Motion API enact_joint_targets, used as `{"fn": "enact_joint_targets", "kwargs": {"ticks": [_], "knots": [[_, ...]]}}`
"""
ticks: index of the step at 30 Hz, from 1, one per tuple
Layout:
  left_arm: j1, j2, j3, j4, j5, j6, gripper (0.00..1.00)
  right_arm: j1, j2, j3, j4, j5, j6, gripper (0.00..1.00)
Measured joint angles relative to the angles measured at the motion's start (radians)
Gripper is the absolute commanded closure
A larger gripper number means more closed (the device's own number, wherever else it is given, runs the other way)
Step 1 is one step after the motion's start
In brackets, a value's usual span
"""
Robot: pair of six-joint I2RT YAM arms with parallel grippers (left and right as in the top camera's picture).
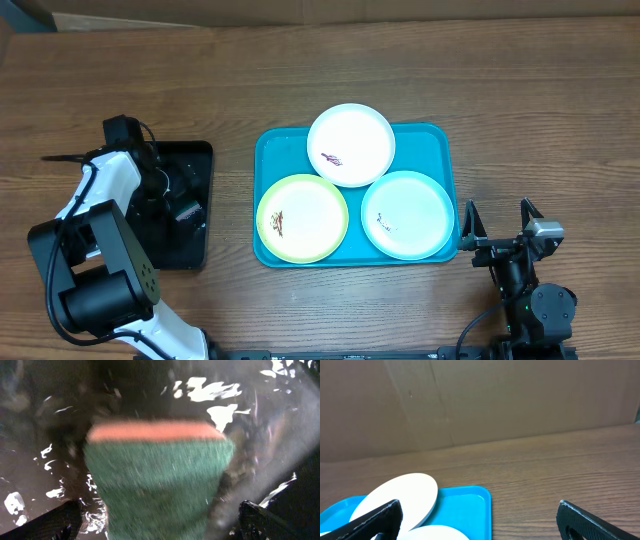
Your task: Clean dirty plates on tray and stack at the side
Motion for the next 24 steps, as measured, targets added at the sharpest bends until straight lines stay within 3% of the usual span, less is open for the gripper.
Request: {"fn": "enact_joint_targets", "kwargs": {"ticks": [3, 4, 7, 8, 9, 12, 13, 14, 15, 16, 23, 24], "knots": [[-0.002, 0.000, 0.000, 0.037, -0.051, 0.000, 0.00, 0.000, 0.000, 0.000, 0.000, 0.000, 0.000, 0.00], [-0.002, 0.000, 0.000, 0.047, -0.064, 0.000, 0.10, 0.000, 0.000, 0.000, 0.000, 0.000, 0.000, 0.00], [-0.002, 0.001, -0.001, 0.072, -0.087, 0.001, 0.65, 0.000, 0.000, 0.000, 0.000, 0.000, 0.000, 0.00], [-0.002, 0.001, -0.001, 0.077, -0.093, 0.000, 0.89, 0.000, 0.000, 0.000, 0.000, 0.000, 0.000, 0.00], [-0.002, 0.001, -0.002, 0.079, -0.097, 0.000, 0.96, 0.000, 0.000, 0.000, 0.000, -0.001, 0.000, 0.00], [-0.002, 0.002, -0.002, 0.080, -0.104, 0.002, 0.96, 0.000, 0.000, 0.000, 0.000, 0.000, 0.000, 0.00], [-0.002, 0.002, -0.002, 0.080, -0.106, 0.002, 0.91, 0.000, 0.000, 0.000, 0.000, 0.000, 0.000, 0.00], [-0.002, 0.002, -0.002, 0.080, -0.107, 0.003, 0.64, 0.000, 0.000, 0.000, 0.000, -0.001, 0.000, 0.00], [-0.002, 0.002, -0.002, 0.079, -0.108, 0.005, 0.13, 0.000, 0.000, 0.000, 0.000, 0.000, 0.000, 0.00], [-0.002, 0.002, -0.002, 0.078, -0.108, 0.003, 0.00, 0.000, 0.000, 0.000, 0.000, 0.000, 0.000, 0.00], [-0.002, 0.002, -0.003, -0.010, -0.090, 0.003, 0.00, 0.000, 0.000, 0.000, 0.000, 0.000, 0.000, 0.00], [-0.002, 0.002, -0.003, -0.025, -0.083, 0.003, 0.04, 0.000, 0.000, 0.000, 0.000, 0.000, 0.000, 0.00]]}}
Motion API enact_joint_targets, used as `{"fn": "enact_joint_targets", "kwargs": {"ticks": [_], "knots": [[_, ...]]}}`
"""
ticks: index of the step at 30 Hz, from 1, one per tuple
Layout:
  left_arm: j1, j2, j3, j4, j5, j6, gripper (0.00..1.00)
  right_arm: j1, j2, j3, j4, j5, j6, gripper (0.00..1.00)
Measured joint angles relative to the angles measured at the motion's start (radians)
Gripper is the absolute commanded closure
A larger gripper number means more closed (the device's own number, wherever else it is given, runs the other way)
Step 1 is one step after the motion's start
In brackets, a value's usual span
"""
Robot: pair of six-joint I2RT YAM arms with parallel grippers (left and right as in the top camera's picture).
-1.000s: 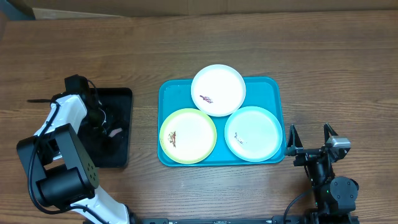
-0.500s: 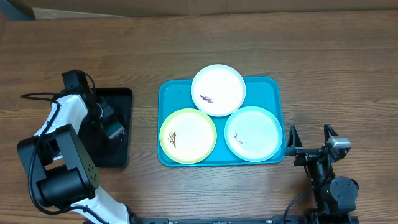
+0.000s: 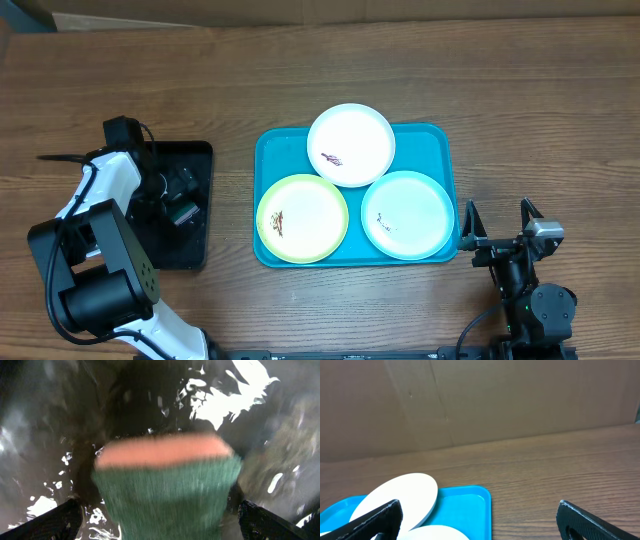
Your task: Clean dirty plates on tray and stack at the side
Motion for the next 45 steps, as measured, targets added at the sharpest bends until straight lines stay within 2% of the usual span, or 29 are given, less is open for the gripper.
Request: {"fn": "enact_joint_targets", "kwargs": {"ticks": [2, 4, 6, 7, 10, 11, 12, 13, 14, 29, 30, 32, 34, 35, 45], "knots": [[0.000, 0.000, 0.000, -0.032, 0.022, -0.004, 0.27, 0.000, 0.000, 0.000, 0.000, 0.000, -0.001, 0.00], [0.000, 0.000, 0.000, -0.059, 0.042, -0.005, 0.55, 0.000, 0.000, 0.000, 0.000, 0.000, 0.000, 0.00], [0.000, 0.000, 0.000, -0.073, 0.061, -0.004, 0.90, 0.000, 0.000, 0.000, 0.001, 0.000, 0.000, 0.00], [0.000, 0.000, 0.000, -0.076, 0.068, -0.002, 0.96, 0.000, 0.000, 0.000, 0.000, 0.000, 0.000, 0.00], [0.000, 0.000, 0.000, -0.076, 0.080, 0.000, 0.96, 0.000, 0.000, 0.000, 0.000, 0.000, 0.000, 0.00], [0.000, 0.000, 0.000, -0.075, 0.083, 0.000, 0.84, 0.000, 0.000, 0.000, 0.000, 0.000, 0.000, 0.00], [0.000, 0.000, 0.000, -0.071, 0.084, 0.001, 0.52, 0.000, 0.000, 0.000, 0.000, 0.000, 0.000, 0.00], [0.000, 0.000, 0.000, -0.065, 0.085, 0.001, 0.05, 0.000, 0.000, 0.000, 0.000, 0.000, -0.001, 0.00], [0.000, 0.000, 0.000, -0.060, 0.086, 0.000, 0.00, 0.000, 0.000, 0.000, 0.000, 0.000, 0.000, 0.00], [0.000, -0.001, 0.000, 0.025, 0.017, -0.003, 0.00, 0.000, 0.000, 0.000, 0.000, 0.000, 0.000, 0.00], [0.000, -0.001, 0.000, 0.025, 0.017, -0.003, 0.06, 0.000, 0.000, 0.000, 0.000, 0.000, 0.000, 0.00], [0.000, -0.001, 0.000, 0.026, 0.013, -0.006, 0.42, 0.000, 0.000, 0.000, 0.000, 0.000, 0.000, 0.00], [0.000, -0.001, 0.000, 0.026, 0.010, -0.004, 0.87, 0.000, 0.000, 0.000, 0.000, 0.000, 0.000, 0.00], [0.000, -0.001, 0.000, 0.026, 0.010, -0.003, 0.96, 0.000, 0.000, 0.000, 0.000, 0.000, 0.000, 0.00], [0.000, 0.000, 0.002, 0.000, 0.006, 0.000, 0.96, 0.000, 0.000, 0.000, 0.000, 0.000, 0.000, 0.00]]}}
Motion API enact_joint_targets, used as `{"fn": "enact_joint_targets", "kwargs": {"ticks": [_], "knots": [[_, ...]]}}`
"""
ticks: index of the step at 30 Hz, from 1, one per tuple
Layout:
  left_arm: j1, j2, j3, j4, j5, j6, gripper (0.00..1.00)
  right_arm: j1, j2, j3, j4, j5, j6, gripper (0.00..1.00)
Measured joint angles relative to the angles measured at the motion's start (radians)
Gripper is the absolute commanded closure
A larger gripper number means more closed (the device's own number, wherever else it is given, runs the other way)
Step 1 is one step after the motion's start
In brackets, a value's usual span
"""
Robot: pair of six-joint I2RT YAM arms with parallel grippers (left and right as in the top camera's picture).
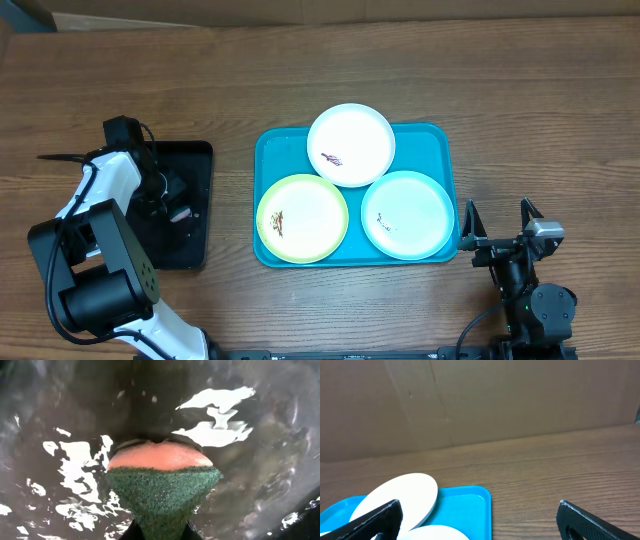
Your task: Clean dirty plates on tray and stack at the side
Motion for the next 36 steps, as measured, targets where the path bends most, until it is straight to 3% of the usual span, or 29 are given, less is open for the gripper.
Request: {"fn": "enact_joint_targets", "kwargs": {"ticks": [19, 23, 28, 32, 36], "knots": [[0.000, 0.002, 0.452, -0.432, -0.003, 0.000, 0.96, 0.000, 0.000, 0.000, 0.000, 0.000, 0.000, 0.00], [0.000, 0.002, 0.429, -0.385, -0.003, 0.000, 0.96, 0.000, 0.000, 0.000, 0.000, 0.000, 0.000, 0.00], [0.000, 0.002, 0.243, -0.225, 0.005, 0.000, 0.96, 0.000, 0.000, 0.000, 0.000, 0.000, 0.000, 0.00], [0.000, 0.016, 0.201, -0.261, 0.008, 0.003, 0.96, 0.000, 0.000, 0.000, 0.000, 0.000, 0.000, 0.00], [0.000, 0.021, 0.341, -0.434, 0.008, 0.006, 0.96, 0.000, 0.000, 0.000, 0.000, 0.000, 0.000, 0.00]]}}
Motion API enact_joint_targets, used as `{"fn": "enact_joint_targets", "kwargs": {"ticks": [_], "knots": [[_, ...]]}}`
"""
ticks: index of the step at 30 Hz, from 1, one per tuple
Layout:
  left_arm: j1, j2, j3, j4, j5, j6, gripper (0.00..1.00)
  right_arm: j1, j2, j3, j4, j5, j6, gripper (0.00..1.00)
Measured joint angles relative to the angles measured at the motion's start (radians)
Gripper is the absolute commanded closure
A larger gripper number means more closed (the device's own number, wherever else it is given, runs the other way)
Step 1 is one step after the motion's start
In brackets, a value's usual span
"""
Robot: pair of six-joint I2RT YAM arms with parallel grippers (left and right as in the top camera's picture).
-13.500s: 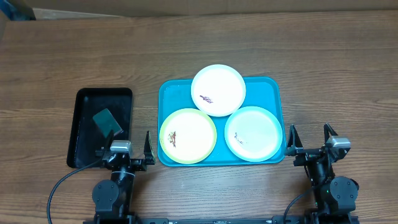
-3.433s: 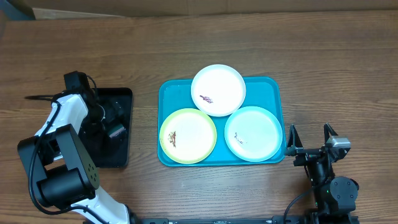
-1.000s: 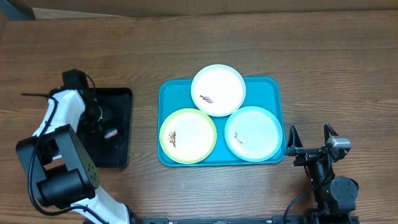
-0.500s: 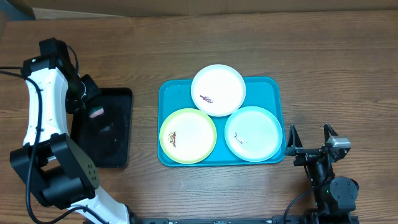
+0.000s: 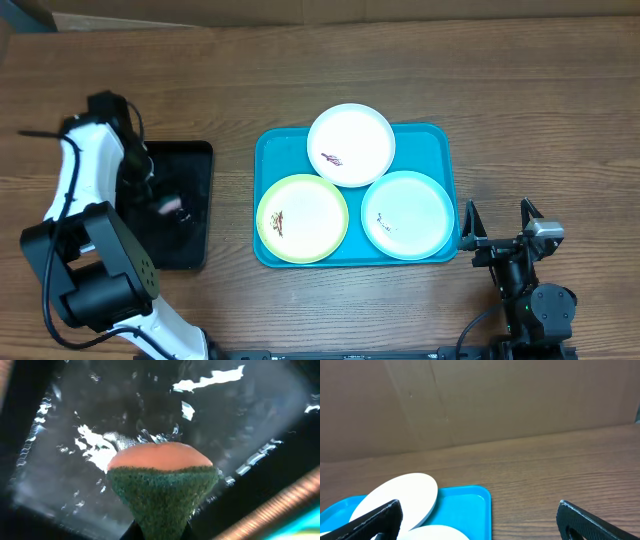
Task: Clean dirty plates on tray and stack at the side
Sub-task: 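Lift the sponge with the left gripper off the black tray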
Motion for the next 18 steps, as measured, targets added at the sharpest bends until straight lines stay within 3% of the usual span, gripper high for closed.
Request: {"fn": "enact_joint_targets", "kwargs": {"ticks": [5, 8, 11, 15, 18], "knots": [[0.000, -0.005, 0.301, -0.159, 0.039, 0.048, 0.96, 0.000, 0.000, 0.000, 0.000, 0.000, 0.000, 0.00], [-0.010, -0.032, 0.365, -0.175, 0.045, 0.073, 0.96, 0.000, 0.000, 0.000, 0.000, 0.000, 0.000, 0.00], [-0.035, -0.051, 0.335, -0.138, 0.002, 0.072, 0.96, 0.000, 0.000, 0.000, 0.000, 0.000, 0.000, 0.00], [-0.065, -0.049, 0.114, 0.043, -0.031, 0.068, 0.96, 0.000, 0.000, 0.000, 0.001, 0.001, 0.000, 0.00], [-0.066, -0.008, -0.023, 0.062, -0.042, 0.069, 0.96, 0.000, 0.000, 0.000, 0.000, 0.000, 0.000, 0.00]]}}
